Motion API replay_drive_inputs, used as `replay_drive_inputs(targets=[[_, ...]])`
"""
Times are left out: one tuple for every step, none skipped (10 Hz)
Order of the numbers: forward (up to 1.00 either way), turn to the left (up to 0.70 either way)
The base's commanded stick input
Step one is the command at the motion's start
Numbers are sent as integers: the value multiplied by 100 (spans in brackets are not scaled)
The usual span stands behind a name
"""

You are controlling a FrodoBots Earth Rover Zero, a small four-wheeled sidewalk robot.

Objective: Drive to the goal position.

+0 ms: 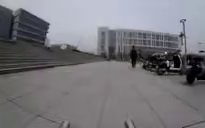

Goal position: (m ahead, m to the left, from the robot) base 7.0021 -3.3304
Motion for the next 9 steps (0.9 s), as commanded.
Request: replay_drive_inputs(targets=[[100,-39],[100,-30],[100,13],[100,11],[100,2],[100,12],[100,-8],[100,-40],[100,-40]])
